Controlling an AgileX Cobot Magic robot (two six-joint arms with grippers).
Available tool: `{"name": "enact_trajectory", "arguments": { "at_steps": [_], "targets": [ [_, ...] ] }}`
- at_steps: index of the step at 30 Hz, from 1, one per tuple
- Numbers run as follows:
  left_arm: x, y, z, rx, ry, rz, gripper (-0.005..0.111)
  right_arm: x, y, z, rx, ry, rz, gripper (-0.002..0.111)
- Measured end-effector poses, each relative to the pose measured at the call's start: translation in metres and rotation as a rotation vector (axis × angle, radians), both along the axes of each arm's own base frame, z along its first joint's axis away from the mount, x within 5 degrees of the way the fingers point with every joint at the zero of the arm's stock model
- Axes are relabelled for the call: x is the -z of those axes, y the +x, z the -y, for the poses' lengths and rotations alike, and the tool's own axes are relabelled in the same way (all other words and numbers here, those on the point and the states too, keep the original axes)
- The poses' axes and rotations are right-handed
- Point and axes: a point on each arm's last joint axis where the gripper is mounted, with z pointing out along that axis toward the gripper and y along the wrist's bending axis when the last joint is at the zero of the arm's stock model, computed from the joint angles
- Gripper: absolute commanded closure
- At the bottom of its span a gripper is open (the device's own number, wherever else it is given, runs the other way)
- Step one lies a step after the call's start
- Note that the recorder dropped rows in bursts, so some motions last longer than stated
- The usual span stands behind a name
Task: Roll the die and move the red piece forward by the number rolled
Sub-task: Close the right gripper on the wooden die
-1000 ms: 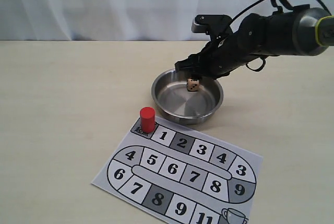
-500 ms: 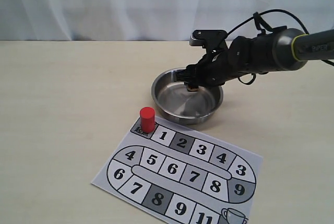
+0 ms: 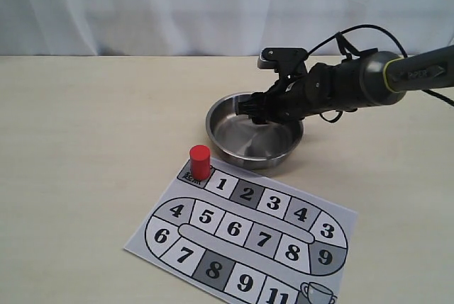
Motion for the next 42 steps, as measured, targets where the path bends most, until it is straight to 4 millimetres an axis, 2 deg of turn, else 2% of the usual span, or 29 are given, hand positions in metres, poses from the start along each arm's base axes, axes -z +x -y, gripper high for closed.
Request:
{"name": "enact_trajectory", "arguments": {
  "at_steps": [6,21,32,34,35,40,42],
  "targets": [
    [0.000,0.000,0.000,0.000,0.000,0.000,0.107,0.008,0.002,0.000,0.009,-0.001,0.005,0.052],
    [0.000,0.000,0.000,0.000,0.000,0.000,0.107,0.002,0.009,-0.003,0.003,0.008,0.013,0.052],
    [0.000,0.000,0.000,0.000,0.000,0.000,0.107,0.016,0.012,-0.003,0.014,0.002,0.028,0.053],
    [0.000,0.000,0.000,0.000,0.000,0.000,0.107,0.016,0.012,-0.003,0.014,0.002,0.030,0.061],
    [0.000,0.000,0.000,0.000,0.000,0.000,0.107,0.016,0.012,-0.003,0.015,0.002,0.033,0.070],
    [0.000,0.000,0.000,0.000,0.000,0.000,0.107,0.016,0.012,-0.003,0.015,0.003,0.034,0.100],
    [0.000,0.000,0.000,0.000,0.000,0.000,0.107,0.016,0.012,-0.003,0.015,0.003,0.034,0.104]
  ]
}}
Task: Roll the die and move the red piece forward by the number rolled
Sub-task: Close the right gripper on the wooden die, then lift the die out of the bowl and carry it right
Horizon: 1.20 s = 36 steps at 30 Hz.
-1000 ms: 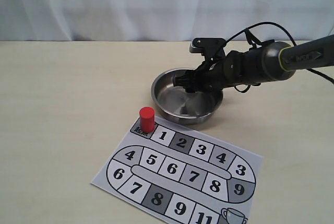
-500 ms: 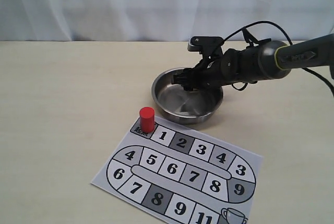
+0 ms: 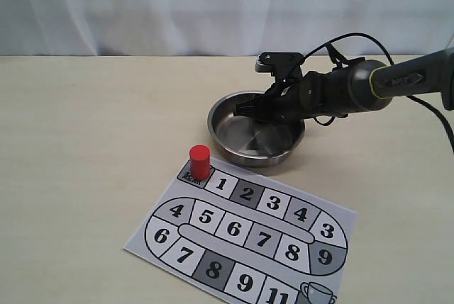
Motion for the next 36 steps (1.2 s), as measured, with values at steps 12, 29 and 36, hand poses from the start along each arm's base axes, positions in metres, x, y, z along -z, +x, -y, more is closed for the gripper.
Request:
{"name": "enact_trajectory", "arguments": {
  "at_steps": [12,29,36],
  "targets": [
    [0.000,0.000,0.000,0.000,0.000,0.000,0.107,-0.043,-0.008,-0.001,-0.030,0.019,-0.023,0.104],
    [0.000,0.000,0.000,0.000,0.000,0.000,0.107,-0.132,-0.079,0.032,-0.086,-0.182,-0.132,0.104],
    [0.000,0.000,0.000,0.000,0.000,0.000,0.107,-0.146,-0.131,0.069,-0.039,-0.364,-0.206,0.104]
  ]
}}
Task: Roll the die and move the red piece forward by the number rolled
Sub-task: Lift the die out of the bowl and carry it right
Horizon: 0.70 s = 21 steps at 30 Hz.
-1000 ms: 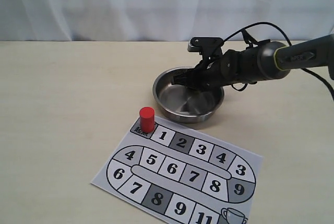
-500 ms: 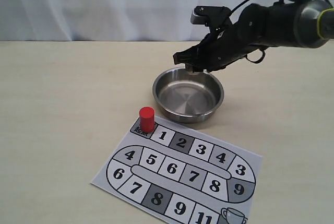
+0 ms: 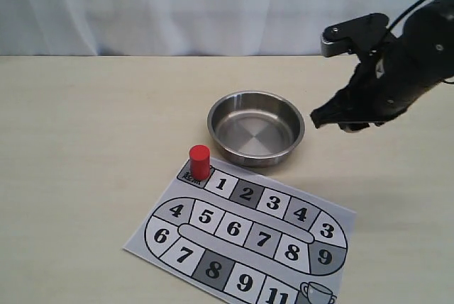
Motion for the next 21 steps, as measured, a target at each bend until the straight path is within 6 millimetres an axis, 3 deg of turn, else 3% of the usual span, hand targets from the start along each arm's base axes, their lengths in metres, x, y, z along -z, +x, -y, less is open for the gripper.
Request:
{"name": "enact_trajectory", "arguments": {
  "at_steps": [5,10,18,21],
  "targets": [
    [0.000,0.000,0.000,0.000,0.000,0.000,0.107,-0.002,-0.018,0.030,0.081,-0.051,-0.080,0.104],
    [0.000,0.000,0.000,0.000,0.000,0.000,0.107,0.001,-0.017,0.056,0.152,-0.073,-0.125,0.104],
    [0.000,0.000,0.000,0.000,0.000,0.000,0.107,0.037,-0.012,0.063,0.139,-0.161,-0.222,0.104],
    [0.000,0.000,0.000,0.000,0.000,0.000,0.107,0.041,-0.010,0.074,0.211,-0.215,-0.214,0.104]
  ]
}}
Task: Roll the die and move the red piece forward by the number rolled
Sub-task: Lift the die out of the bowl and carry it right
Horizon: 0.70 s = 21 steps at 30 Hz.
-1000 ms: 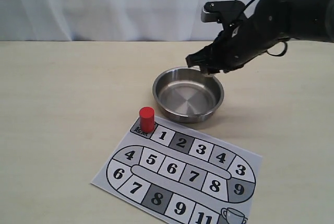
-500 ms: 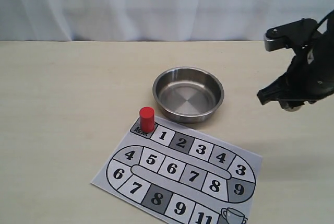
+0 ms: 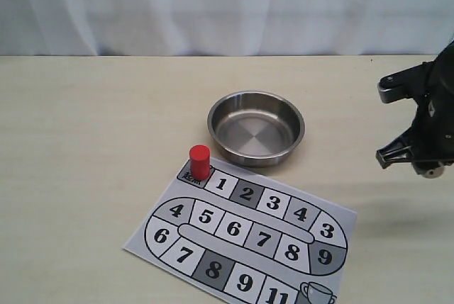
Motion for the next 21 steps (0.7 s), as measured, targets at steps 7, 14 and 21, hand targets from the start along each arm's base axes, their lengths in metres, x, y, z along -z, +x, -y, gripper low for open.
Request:
{"name": "enact_trajectory", "arguments": {
  "at_steps": [7,14,21],
  "targets": [
    [0.000,0.000,0.000,0.000,0.000,0.000,0.107,0.000,0.000,0.035,0.135,-0.047,0.033,0.104],
    [0.000,0.000,0.000,0.000,0.000,0.000,0.107,0.004,0.002,0.035,0.113,0.010,0.054,0.102],
    [0.000,0.000,0.000,0.000,0.000,0.000,0.107,0.022,0.003,0.017,0.013,0.189,-0.055,0.062]
  ]
}}
